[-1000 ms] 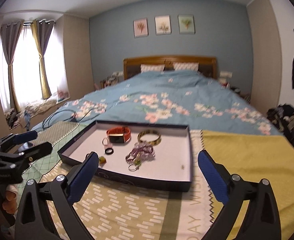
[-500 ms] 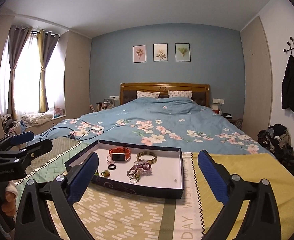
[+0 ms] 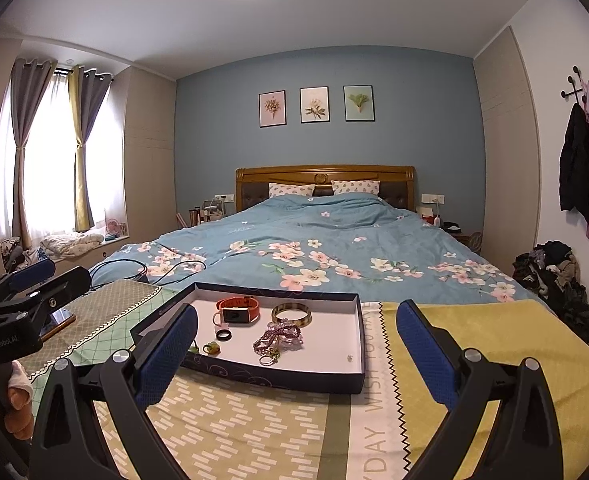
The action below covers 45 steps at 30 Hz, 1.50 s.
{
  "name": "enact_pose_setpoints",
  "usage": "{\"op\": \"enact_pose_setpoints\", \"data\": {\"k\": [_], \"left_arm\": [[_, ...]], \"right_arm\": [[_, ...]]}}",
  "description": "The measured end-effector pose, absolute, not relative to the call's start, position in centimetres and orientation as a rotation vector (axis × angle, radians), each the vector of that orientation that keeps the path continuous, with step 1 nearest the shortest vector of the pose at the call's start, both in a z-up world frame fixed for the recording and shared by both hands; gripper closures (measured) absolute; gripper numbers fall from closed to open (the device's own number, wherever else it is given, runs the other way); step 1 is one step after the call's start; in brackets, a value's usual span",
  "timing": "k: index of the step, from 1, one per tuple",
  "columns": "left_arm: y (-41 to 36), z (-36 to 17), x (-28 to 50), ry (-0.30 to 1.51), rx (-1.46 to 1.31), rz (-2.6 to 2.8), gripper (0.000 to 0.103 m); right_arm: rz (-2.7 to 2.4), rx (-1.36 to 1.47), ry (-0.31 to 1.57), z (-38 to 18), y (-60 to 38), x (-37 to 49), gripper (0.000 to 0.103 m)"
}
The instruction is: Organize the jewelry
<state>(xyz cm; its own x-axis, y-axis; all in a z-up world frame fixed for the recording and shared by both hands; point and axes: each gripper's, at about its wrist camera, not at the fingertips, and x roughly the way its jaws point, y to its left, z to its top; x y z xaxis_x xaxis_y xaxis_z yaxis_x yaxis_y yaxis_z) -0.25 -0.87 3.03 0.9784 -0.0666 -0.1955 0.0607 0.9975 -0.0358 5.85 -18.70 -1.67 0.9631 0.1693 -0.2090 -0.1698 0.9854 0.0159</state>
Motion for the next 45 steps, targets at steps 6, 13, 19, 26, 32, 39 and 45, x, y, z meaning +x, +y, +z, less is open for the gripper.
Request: {"op": "enact_pose_setpoints", "data": {"k": [6, 13, 19, 26, 32, 39, 45], "left_arm": [[-1.19, 3.08, -0.32, 0.194, -0.030, -0.066, 0.005], [-0.91, 3.34, 0.05, 0.205, -0.043, -0.064, 0.005], [-0.82, 3.28, 0.08, 0.204, -0.045, -0.064, 0.005], [-0.73, 3.36, 0.28, 0.208, -0.046, -0.069, 0.005], [-0.72, 3.37, 0.33, 0.208, -0.045, -0.067, 0.005], [-0.66, 3.40, 0.42, 0.207, -0.043, -0.066, 0.005], [-0.66, 3.41, 0.40, 0.205, -0.042, -0.066, 0.005]], "right_arm": [[0.167, -0.001, 0.212, -1.64, -18.89, 5.59, 0.007], [0.160, -0.008, 0.211, -1.38, -18.93, 5.34, 0.007], [0.160, -0.006, 0.204, -1.03, -18.96, 5.34, 0.007], [0.160, -0.004, 0.204, -0.85, -19.01, 5.44, 0.007], [0.162, -0.005, 0.205, -0.82, -18.98, 5.70, 0.007], [0.167, -0.005, 0.207, -0.92, -18.80, 5.92, 0.007], [0.171, 0.001, 0.210, -1.09, -18.67, 6.03, 0.007]]}}
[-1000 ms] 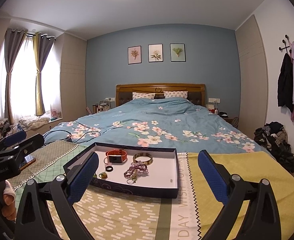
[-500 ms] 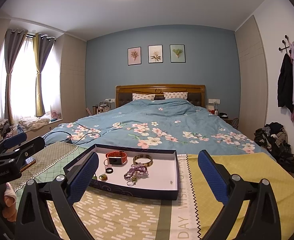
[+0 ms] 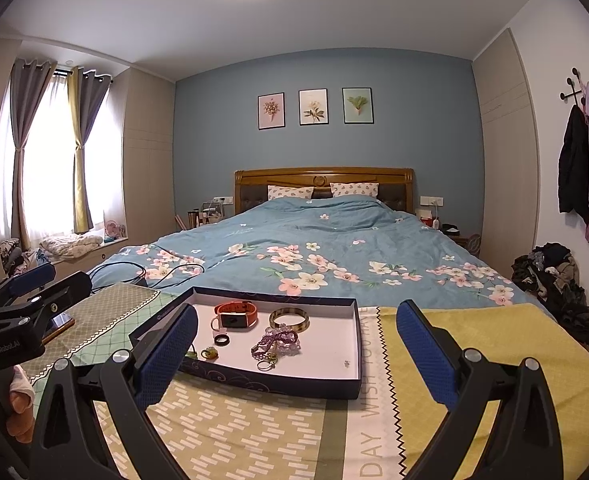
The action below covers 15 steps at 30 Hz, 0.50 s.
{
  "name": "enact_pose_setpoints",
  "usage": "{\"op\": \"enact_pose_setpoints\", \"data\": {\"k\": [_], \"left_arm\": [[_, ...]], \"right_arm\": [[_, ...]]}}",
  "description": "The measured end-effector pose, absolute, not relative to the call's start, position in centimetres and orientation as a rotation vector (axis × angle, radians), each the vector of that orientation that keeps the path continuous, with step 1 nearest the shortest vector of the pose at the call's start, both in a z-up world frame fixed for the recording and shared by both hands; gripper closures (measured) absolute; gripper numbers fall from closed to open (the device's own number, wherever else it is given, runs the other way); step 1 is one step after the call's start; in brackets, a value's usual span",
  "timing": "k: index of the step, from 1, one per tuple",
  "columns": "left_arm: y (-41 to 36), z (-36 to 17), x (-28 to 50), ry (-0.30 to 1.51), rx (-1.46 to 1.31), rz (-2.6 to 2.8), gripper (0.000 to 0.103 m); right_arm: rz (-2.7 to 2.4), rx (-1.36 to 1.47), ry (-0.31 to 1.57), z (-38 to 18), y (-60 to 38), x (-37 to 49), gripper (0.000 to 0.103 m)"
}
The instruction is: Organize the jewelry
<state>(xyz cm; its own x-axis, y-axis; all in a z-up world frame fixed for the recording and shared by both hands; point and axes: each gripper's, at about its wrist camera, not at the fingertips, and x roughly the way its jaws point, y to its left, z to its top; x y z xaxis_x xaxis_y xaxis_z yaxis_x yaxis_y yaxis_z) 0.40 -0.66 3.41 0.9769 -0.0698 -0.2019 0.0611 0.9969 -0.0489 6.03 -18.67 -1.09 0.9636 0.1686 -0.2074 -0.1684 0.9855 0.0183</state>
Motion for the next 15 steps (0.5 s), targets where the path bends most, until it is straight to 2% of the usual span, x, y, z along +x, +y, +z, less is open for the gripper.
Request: {"op": "enact_pose_setpoints", "data": {"k": [15], "left_arm": [[-0.59, 3.41, 0.62, 0.202, -0.039, -0.064, 0.005]], "right_arm": [[0.173, 0.004, 0.214, -1.25, -18.63, 6.20, 0.007]]}}
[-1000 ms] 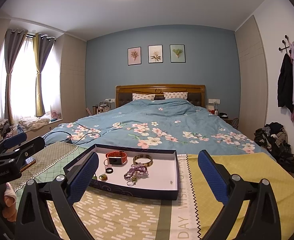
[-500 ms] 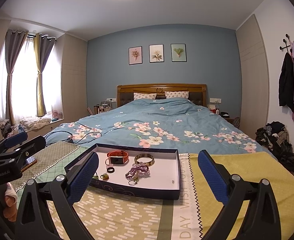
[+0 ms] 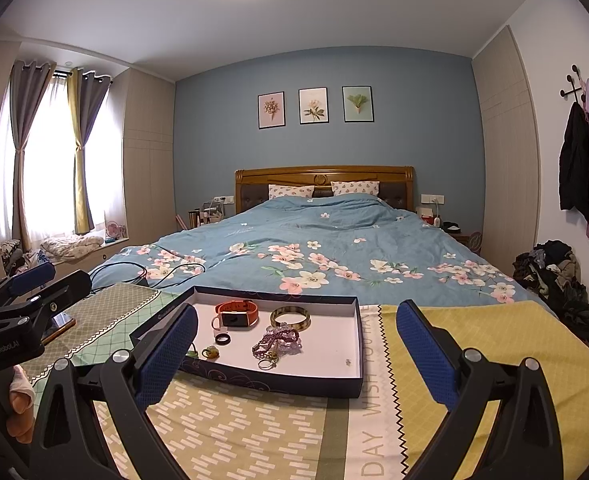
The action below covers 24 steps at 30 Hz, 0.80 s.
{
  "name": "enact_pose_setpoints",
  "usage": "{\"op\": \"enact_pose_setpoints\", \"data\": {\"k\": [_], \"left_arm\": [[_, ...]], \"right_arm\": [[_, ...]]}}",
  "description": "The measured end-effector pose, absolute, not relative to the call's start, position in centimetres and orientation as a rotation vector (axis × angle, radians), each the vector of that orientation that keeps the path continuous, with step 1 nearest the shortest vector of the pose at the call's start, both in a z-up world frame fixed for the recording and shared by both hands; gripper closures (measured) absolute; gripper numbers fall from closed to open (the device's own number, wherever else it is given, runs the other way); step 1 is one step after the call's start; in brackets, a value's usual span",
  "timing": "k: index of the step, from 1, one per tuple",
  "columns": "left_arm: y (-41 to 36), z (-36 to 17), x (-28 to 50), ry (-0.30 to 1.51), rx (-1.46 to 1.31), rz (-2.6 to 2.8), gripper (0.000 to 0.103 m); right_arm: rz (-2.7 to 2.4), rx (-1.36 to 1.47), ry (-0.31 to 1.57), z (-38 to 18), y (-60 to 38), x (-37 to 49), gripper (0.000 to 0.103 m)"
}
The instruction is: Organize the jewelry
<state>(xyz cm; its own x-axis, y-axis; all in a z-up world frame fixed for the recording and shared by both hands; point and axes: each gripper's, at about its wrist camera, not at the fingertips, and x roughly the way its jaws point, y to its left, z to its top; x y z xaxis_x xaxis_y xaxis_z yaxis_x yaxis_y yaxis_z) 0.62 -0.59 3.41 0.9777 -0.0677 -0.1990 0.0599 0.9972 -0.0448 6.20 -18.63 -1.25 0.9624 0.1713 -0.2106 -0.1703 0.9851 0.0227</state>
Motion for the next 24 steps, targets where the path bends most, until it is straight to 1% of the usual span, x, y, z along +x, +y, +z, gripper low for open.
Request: {"op": "enact_pose_setpoints", "data": {"k": [24], "left_arm": [[-0.62, 3.31, 0.73, 0.202, -0.038, -0.064, 0.005]], "right_arm": [[0.175, 0.008, 0.216, -1.54, -18.41, 6.28, 0.007]]}}
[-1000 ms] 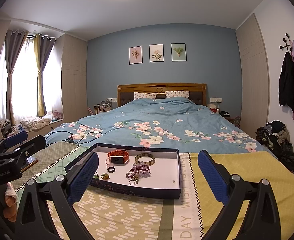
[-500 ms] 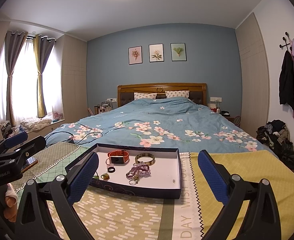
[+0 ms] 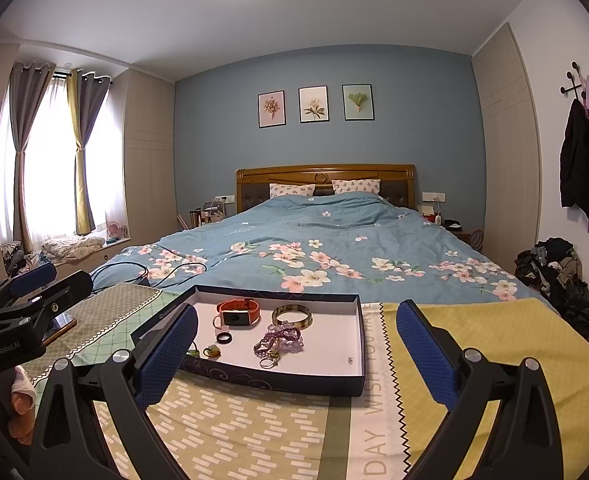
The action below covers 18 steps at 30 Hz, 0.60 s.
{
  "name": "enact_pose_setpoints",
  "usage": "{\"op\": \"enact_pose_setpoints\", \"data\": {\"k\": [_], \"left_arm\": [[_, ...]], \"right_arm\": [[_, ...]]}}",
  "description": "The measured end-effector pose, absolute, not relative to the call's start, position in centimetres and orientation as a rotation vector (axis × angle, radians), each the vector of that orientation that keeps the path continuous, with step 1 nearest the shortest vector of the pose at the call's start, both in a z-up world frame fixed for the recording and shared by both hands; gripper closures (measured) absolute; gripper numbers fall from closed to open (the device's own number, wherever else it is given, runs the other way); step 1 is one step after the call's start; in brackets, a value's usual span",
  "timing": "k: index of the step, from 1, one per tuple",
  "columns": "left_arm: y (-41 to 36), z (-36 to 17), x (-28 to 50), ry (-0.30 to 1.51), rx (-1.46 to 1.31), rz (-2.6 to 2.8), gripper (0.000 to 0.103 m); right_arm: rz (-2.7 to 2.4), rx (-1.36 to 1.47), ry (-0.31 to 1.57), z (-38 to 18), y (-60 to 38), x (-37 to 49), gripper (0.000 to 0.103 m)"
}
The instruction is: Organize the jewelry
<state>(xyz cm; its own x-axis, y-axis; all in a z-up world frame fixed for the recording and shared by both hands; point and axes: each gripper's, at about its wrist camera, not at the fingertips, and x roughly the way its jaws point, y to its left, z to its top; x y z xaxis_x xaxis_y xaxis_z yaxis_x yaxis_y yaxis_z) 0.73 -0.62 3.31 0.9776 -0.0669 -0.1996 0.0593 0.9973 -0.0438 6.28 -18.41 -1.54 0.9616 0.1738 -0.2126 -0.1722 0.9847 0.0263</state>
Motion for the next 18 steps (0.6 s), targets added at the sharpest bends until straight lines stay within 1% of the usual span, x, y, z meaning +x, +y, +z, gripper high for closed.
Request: {"op": "enact_pose_setpoints", "data": {"k": [18], "left_arm": [[-0.61, 3.29, 0.85, 0.202, -0.037, -0.062, 0.005]], "right_arm": [[0.177, 0.010, 0.217, -1.59, -18.37, 6.30, 0.007]]}}
